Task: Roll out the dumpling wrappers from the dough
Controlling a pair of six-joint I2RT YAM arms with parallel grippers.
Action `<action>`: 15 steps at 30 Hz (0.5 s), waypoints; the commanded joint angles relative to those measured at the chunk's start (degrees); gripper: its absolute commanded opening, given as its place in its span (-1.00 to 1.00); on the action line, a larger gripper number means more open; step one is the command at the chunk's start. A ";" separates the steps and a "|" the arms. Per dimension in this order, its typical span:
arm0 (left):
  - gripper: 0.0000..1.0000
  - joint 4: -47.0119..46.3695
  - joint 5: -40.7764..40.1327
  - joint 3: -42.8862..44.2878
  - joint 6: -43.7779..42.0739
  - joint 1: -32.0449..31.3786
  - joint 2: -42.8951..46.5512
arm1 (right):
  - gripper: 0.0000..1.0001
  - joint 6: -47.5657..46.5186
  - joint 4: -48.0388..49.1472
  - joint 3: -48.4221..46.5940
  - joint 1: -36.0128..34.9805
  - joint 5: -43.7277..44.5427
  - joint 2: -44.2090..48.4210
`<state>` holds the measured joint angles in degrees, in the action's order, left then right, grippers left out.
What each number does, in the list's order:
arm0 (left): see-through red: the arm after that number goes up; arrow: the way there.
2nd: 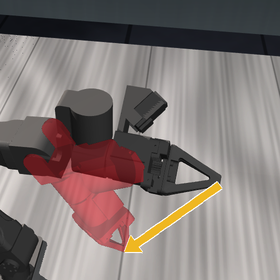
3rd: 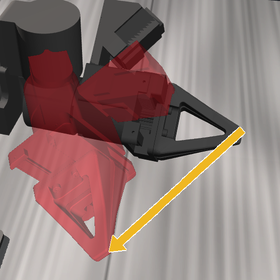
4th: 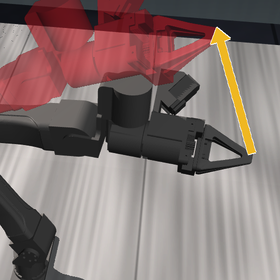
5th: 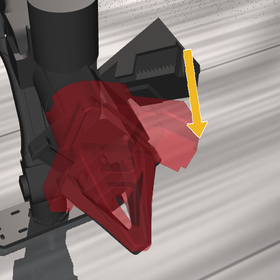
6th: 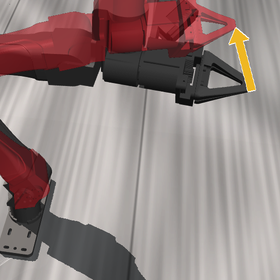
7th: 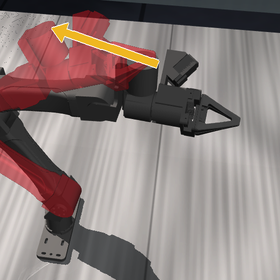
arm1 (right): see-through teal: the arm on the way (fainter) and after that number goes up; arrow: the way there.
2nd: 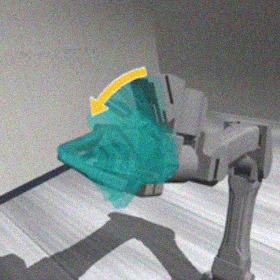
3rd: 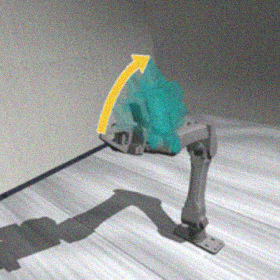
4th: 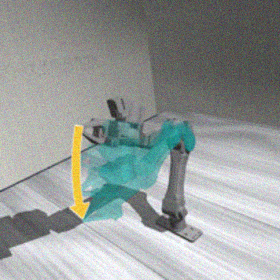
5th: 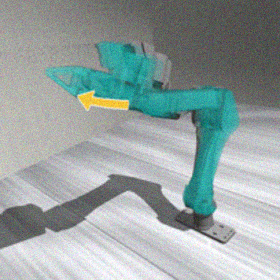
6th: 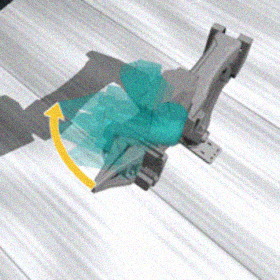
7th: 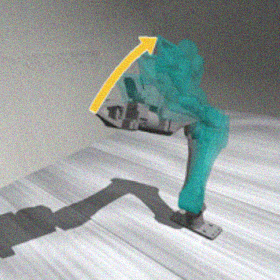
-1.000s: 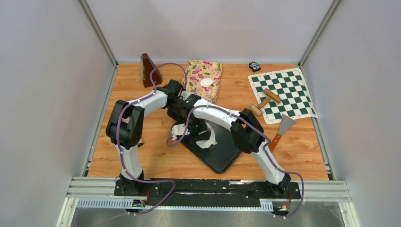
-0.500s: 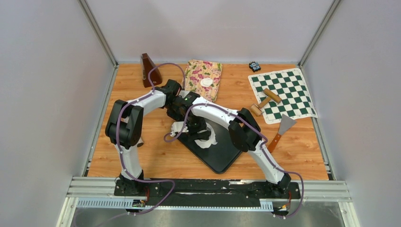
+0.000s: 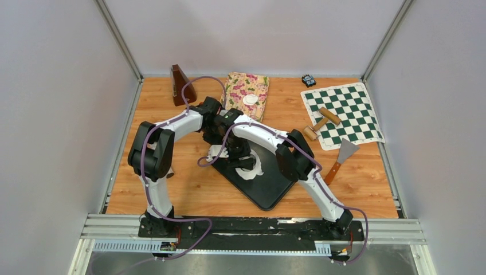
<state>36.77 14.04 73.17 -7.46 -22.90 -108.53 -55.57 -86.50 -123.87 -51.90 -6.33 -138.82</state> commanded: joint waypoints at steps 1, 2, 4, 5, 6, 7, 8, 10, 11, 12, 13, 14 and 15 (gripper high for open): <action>-1.00 -0.79 -0.73 0.14 0.96 -1.60 2.97 | -1.00 -2.47 6.71 5.90 -0.43 -4.46 -2.93; -1.00 -0.81 -0.79 0.20 0.92 -1.62 2.91 | -1.00 -3.41 7.81 7.19 -0.55 -4.11 -2.18; -1.00 -0.77 -0.83 0.25 0.88 -1.70 2.82 | -1.00 -4.77 8.93 8.61 -0.78 -3.70 -1.25; -1.00 -0.75 -0.85 0.24 0.92 -1.71 2.77 | -1.00 -5.34 9.42 8.94 -0.87 -3.50 -0.95; -1.00 -0.79 -0.90 0.31 0.91 -1.76 2.64 | -1.00 -5.87 9.90 9.14 -0.98 -3.44 -0.72; -1.00 -0.75 -0.98 0.36 0.89 -1.79 2.59 | -1.00 -6.53 10.39 9.36 -1.08 -3.51 -0.50; -1.00 -0.79 -1.01 0.38 0.94 -1.84 2.55 | -1.00 -7.20 11.14 9.66 -1.23 -3.59 -0.11; -1.00 -0.75 -1.09 0.40 0.90 -1.86 2.56 | -1.00 -8.42 12.43 10.36 -1.42 -3.77 0.72; -1.00 -0.74 -1.16 0.40 0.86 -1.84 2.55 | -1.00 -8.99 13.06 10.67 -1.57 -3.75 1.11; -1.00 -0.74 -1.18 0.31 0.87 -1.86 2.54 | -1.00 -9.44 13.65 11.08 -1.70 -3.70 1.51; -1.00 -0.85 -1.20 0.35 0.85 -1.84 2.47 | -1.00 -10.02 14.17 11.82 -1.95 -3.57 1.89; -1.00 -0.88 -1.12 0.38 0.86 -1.86 2.41 | -1.00 -10.46 14.98 12.48 -2.04 -3.19 2.45; -1.00 -0.91 -1.08 0.39 0.80 -1.88 2.37 | -1.00 -11.03 15.79 13.31 -2.24 -3.00 2.95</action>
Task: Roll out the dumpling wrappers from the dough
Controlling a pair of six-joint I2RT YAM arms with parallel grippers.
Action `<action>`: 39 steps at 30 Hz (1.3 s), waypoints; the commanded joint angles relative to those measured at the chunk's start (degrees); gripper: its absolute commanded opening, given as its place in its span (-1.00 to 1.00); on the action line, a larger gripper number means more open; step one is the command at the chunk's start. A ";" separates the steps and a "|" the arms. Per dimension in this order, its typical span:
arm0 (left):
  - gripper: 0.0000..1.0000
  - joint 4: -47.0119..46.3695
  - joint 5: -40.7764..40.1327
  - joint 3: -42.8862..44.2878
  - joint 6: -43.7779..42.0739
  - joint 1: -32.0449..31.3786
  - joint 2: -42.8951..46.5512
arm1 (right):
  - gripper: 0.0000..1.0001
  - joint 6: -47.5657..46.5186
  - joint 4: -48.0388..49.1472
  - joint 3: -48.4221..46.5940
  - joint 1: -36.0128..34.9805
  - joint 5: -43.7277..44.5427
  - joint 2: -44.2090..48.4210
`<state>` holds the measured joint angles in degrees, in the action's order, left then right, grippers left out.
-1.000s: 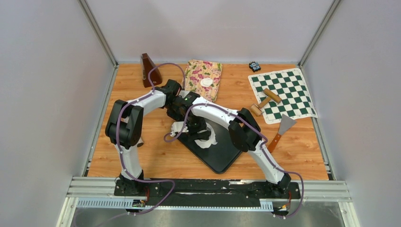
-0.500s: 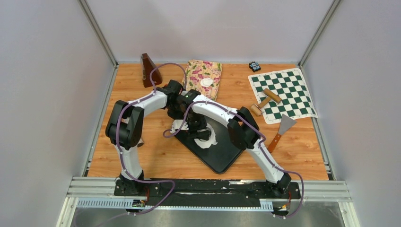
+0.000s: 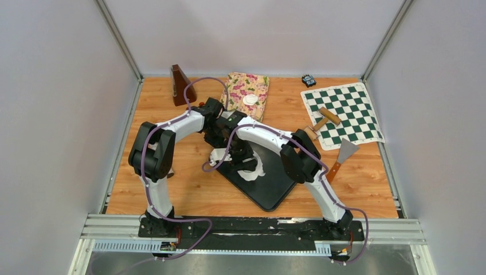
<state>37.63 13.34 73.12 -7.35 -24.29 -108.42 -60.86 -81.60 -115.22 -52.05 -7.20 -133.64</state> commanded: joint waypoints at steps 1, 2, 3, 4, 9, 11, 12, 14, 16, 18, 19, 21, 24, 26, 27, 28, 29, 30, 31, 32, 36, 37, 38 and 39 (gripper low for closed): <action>-1.00 -1.72 -0.41 0.44 0.73 -0.49 2.21 | -1.00 -6.31 11.66 5.53 -2.21 -2.09 -1.62; -1.00 -1.69 -0.42 0.44 0.82 -0.49 2.17 | -1.00 -6.78 12.71 6.54 -2.38 -2.04 -0.95; -1.00 -1.68 -0.42 0.44 0.84 -0.49 2.12 | -1.00 -7.09 13.50 7.42 -2.64 -1.88 -0.35; -1.00 -1.70 -0.42 0.38 0.78 -0.56 2.15 | -1.00 -7.41 14.12 8.14 -2.82 -1.79 0.26; -1.00 -1.72 -0.43 0.34 0.69 -0.57 2.10 | -1.00 -9.43 18.74 12.89 -3.93 -0.46 3.34; -1.00 -1.71 -0.40 0.36 0.75 -0.58 2.03 | -1.00 -9.93 18.94 13.21 -3.93 -0.99 3.52; -1.00 -1.62 -0.37 0.42 0.76 -0.58 2.06 | -1.00 -9.90 18.82 13.18 -3.93 -1.19 3.44; -1.00 -1.62 -0.36 0.35 0.69 -0.58 2.22 | -1.00 -9.78 18.43 13.05 -3.86 -0.92 2.85; -1.00 -1.67 -0.35 0.29 0.62 -0.58 2.31 | -1.00 -9.15 18.07 12.49 -3.45 -0.24 1.72; -1.00 -1.63 -0.33 0.26 0.66 -0.64 2.31 | -1.00 -8.65 15.91 10.99 -2.74 -0.44 0.23; -1.00 -1.67 -0.33 0.31 0.63 -0.66 2.32 | -1.00 -8.24 14.66 10.04 -2.38 -0.59 -0.54; -1.00 -1.66 -0.38 0.29 0.74 -0.67 2.30 | -1.00 -7.82 12.58 8.44 -1.74 -1.33 -1.54; -1.00 -1.69 -0.37 0.35 0.71 -0.66 2.42 | -1.00 -7.42 10.28 7.34 -1.18 -2.26 -2.15; -1.00 -1.64 -0.47 0.35 0.74 -0.67 2.49 | -1.00 -6.83 9.10 6.36 -0.84 -2.31 -2.79; -1.00 -1.60 -0.57 0.40 0.74 -0.67 2.46 | -1.00 -6.30 8.52 5.72 -0.78 -2.02 -3.25; -1.00 -1.59 -0.61 0.42 0.75 -0.67 2.49 | -1.00 -5.62 8.33 5.25 -0.71 -1.75 -3.47; -1.00 -1.59 -0.65 0.35 0.69 -0.67 2.55 | -0.99 -4.98 8.32 4.97 -0.68 -1.68 -3.62; -1.00 -1.59 -0.66 0.35 0.73 -0.67 2.58 | -0.95 -4.56 8.36 4.80 -0.68 -1.73 -3.68; -1.00 -1.59 -0.67 0.31 0.75 -0.67 2.64 | -0.87 -4.22 8.31 4.64 -0.65 -1.68 -3.79; -1.00 -1.59 -0.75 0.33 0.76 -0.67 2.66 | -0.78 -3.78 8.24 4.51 -0.60 -1.49 -3.92; -1.00 -1.61 -0.80 0.44 0.72 -0.67 2.65 | -0.37 -2.33 8.29 3.71 -0.32 -0.85 -4.06; -1.00 -1.60 -0.83 0.33 0.74 -0.67 2.68 | -0.27 -2.05 8.30 3.06 -0.20 -1.30 -3.85; -1.00 -1.62 -0.79 0.34 0.76 -0.67 2.68 | -0.17 -1.91 8.48 2.52 -0.11 -1.92 -3.40; -1.00 -1.60 -0.78 0.37 0.72 -0.67 2.64 | -0.09 -1.83 9.09 2.37 -0.04 -2.41 -2.66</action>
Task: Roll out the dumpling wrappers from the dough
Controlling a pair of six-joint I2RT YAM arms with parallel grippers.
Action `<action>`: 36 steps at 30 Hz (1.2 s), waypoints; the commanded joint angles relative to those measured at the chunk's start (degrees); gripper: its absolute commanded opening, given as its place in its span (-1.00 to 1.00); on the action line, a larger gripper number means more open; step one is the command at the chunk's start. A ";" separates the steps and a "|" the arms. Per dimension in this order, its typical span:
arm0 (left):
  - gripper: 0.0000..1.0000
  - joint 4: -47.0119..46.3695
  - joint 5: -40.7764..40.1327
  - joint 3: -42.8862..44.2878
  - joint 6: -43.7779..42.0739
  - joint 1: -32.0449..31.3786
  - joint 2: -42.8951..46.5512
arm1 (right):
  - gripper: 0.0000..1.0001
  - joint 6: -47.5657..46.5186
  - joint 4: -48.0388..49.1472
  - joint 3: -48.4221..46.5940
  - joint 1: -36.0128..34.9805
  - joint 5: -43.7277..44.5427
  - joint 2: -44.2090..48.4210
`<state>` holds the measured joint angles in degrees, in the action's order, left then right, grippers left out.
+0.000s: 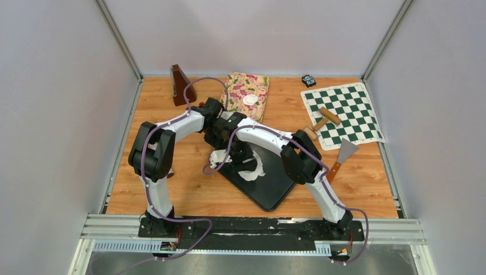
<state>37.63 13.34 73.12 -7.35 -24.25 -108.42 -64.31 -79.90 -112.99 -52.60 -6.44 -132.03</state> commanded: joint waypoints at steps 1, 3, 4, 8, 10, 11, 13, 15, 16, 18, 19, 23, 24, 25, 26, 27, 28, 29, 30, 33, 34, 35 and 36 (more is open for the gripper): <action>-1.00 -1.59 -0.78 0.41 0.73 -0.71 2.67 | -0.03 1.63 8.11 0.26 0.55 -3.45 -3.43; -1.00 -1.59 -0.78 0.50 0.76 -0.71 2.58 | 0.11 1.54 9.56 0.69 0.52 -3.39 -1.40; -1.00 -1.59 -0.78 0.52 0.76 -0.71 2.59 | 0.19 1.67 10.33 0.81 0.56 -3.26 -0.82; -1.00 -1.53 -0.77 0.50 0.70 -0.71 2.64 | 0.52 2.15 12.12 1.49 0.52 -3.14 0.81; -1.00 -1.51 -0.75 0.60 0.74 -0.71 2.75 | 0.72 2.01 13.52 2.62 0.52 -3.19 1.69; -1.00 -1.51 -0.81 0.61 0.74 -0.71 2.73 | 0.95 2.11 14.34 3.18 0.52 -3.18 2.03; -1.00 -1.53 -0.86 0.53 0.75 -0.71 2.77 | 1.00 2.12 15.49 3.85 0.56 -2.92 2.46; -1.00 -1.55 -0.86 0.57 0.75 -0.71 2.78 | 1.00 2.07 15.73 3.77 0.52 -2.97 2.49; -1.00 -1.52 -0.82 0.60 0.72 -0.71 2.78 | 1.00 2.06 15.74 3.62 0.46 -2.74 2.49; -1.00 -1.53 -0.71 0.62 0.64 -0.69 2.73 | 1.00 1.88 15.53 3.31 0.48 -2.15 2.73; -1.00 -1.52 -0.75 0.53 0.66 -0.70 2.77 | 1.00 1.74 15.37 3.24 0.48 -2.02 3.28; -1.00 -1.63 -0.66 0.55 0.66 -0.71 2.64 | 1.00 1.45 13.39 2.13 0.43 -1.64 4.91; -1.00 -1.60 -0.55 0.56 0.67 -0.71 2.61 | 1.00 1.50 12.76 1.88 0.47 -1.49 5.18; -1.00 -1.55 -0.57 0.59 0.67 -0.71 2.56 | 1.00 1.67 12.34 1.82 0.40 -1.39 5.46; -1.00 -1.56 -0.55 0.68 0.63 -0.71 2.46 | 1.00 1.65 11.98 1.85 0.39 -1.25 5.73; -1.00 -1.54 -0.57 0.69 0.65 -0.71 2.53 | 1.00 1.76 11.74 1.90 0.33 -1.06 5.95; -1.00 -1.52 -0.57 0.70 0.65 -0.67 2.54 | 1.00 2.04 11.54 1.92 0.31 -0.82 6.16; -1.00 -1.51 -0.59 0.66 0.66 -0.70 2.61 | 1.00 2.21 11.28 1.85 0.30 -0.64 6.24; -1.00 -1.55 -0.60 0.69 0.56 -0.71 2.67 | 1.00 2.33 10.67 1.63 0.30 -0.56 6.34; -1.00 -1.48 -0.68 0.68 0.59 -0.71 2.75 | 1.00 2.52 9.10 1.29 0.26 -0.72 6.60; -1.00 -1.45 -0.68 0.70 0.59 -0.71 2.77 | 1.00 2.53 8.39 1.28 0.30 -0.84 6.63; -1.00 -1.47 -0.69 0.70 0.54 -0.71 2.77 | 1.00 2.61 7.90 1.34 0.30 -0.74 6.58; -1.00 -1.49 -0.73 0.71 0.55 -0.71 2.78 | 1.00 2.79 7.76 1.64 0.26 -0.44 6.67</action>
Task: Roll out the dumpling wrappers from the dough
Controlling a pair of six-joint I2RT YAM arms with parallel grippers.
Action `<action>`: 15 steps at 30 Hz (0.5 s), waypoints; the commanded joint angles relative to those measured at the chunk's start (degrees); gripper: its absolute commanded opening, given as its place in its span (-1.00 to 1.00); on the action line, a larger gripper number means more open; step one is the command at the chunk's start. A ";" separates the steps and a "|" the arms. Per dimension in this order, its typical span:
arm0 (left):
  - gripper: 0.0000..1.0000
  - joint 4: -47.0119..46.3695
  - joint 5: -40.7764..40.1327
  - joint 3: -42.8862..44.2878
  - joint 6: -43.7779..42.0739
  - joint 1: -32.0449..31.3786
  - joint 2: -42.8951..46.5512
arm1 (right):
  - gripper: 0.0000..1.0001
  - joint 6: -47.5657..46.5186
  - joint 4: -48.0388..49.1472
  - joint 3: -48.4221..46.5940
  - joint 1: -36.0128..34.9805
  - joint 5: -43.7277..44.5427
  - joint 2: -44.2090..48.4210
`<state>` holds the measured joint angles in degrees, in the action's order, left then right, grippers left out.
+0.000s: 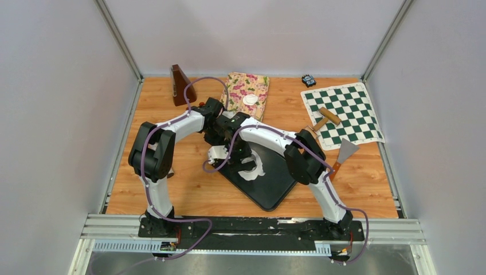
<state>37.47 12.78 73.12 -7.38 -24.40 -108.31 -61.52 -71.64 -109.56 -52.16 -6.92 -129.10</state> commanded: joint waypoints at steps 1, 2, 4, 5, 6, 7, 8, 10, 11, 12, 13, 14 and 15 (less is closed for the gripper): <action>-1.00 -1.28 -0.20 0.66 0.55 -0.56 2.67 | 1.00 0.19 -0.48 -1.14 -0.17 0.32 3.83; -1.00 -1.27 -0.20 0.69 0.55 -0.56 2.73 | 1.00 0.51 -0.44 -0.59 -0.16 0.48 4.10; -1.00 -1.26 -0.20 0.70 0.51 -0.51 2.87 | 1.00 1.05 0.73 0.91 -0.13 -0.01 4.86; -1.00 -1.29 -0.12 0.75 0.50 -0.55 2.90 | 1.00 1.31 1.78 1.85 -0.20 -0.34 5.27; -1.00 -1.32 -0.07 0.78 0.51 -0.55 2.92 | 1.00 1.70 2.64 2.57 -0.28 -0.31 5.63; -1.00 -1.23 -0.04 0.88 0.47 -0.56 2.93 | 1.00 2.23 3.71 3.22 -0.38 0.33 5.66; -1.00 -1.20 -0.08 0.92 0.50 -0.56 2.89 | 1.00 2.73 4.81 3.55 -0.44 0.98 5.77; -1.00 -1.17 -0.16 0.91 0.47 -0.56 2.93 | 1.00 3.15 5.43 3.82 -0.33 1.45 6.57; -1.00 -1.15 -0.15 0.84 0.42 -0.56 2.97 | 1.00 3.27 5.45 3.87 -0.33 1.37 7.15; -1.00 -1.16 -0.18 0.82 0.38 -0.56 2.95 | 1.00 3.38 5.45 4.04 -0.39 1.16 7.81; -1.00 -1.17 -0.27 0.80 0.35 -0.56 3.07 | 1.00 3.46 5.45 4.20 -0.40 0.98 8.53; -1.00 -1.13 -0.28 0.80 0.35 -0.56 3.13 | 1.00 3.86 5.52 4.44 -0.33 0.87 9.05; -1.00 -1.11 -0.36 0.90 0.30 -0.56 3.18 | 1.00 4.18 5.81 4.86 -0.36 0.86 9.89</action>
<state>37.47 12.75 73.12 -7.38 -24.40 -108.31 -59.09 -68.66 -105.34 -52.21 -5.96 -125.16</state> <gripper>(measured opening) 0.167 0.998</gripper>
